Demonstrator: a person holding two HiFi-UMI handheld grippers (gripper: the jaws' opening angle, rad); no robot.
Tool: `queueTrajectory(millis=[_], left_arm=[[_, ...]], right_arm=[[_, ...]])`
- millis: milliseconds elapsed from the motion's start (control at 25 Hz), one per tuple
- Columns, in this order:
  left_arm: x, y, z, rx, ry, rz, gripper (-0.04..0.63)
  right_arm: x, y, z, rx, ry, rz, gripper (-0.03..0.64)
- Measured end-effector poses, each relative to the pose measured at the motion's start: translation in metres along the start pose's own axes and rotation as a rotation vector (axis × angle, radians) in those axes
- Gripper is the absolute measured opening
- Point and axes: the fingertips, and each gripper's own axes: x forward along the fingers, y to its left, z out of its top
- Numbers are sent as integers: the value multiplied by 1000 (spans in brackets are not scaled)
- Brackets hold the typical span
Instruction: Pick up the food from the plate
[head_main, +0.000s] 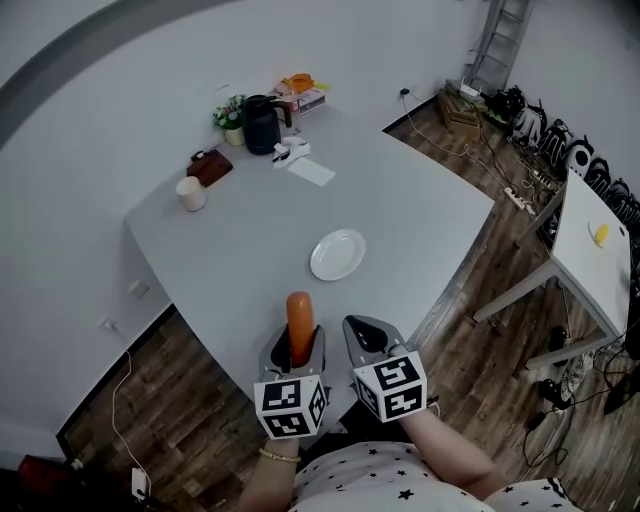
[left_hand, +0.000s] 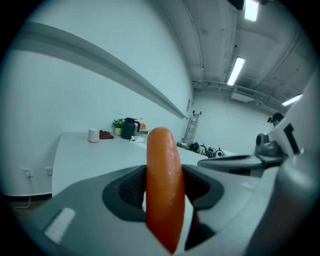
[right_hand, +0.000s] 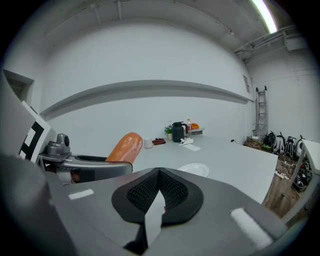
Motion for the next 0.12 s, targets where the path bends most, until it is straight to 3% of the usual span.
queueTrajectory(millis=[120], left_arm=[[-2,0,0,-3,6,2,209]], right_arm=[[-4,0,0,-7,-1,-1,-2]])
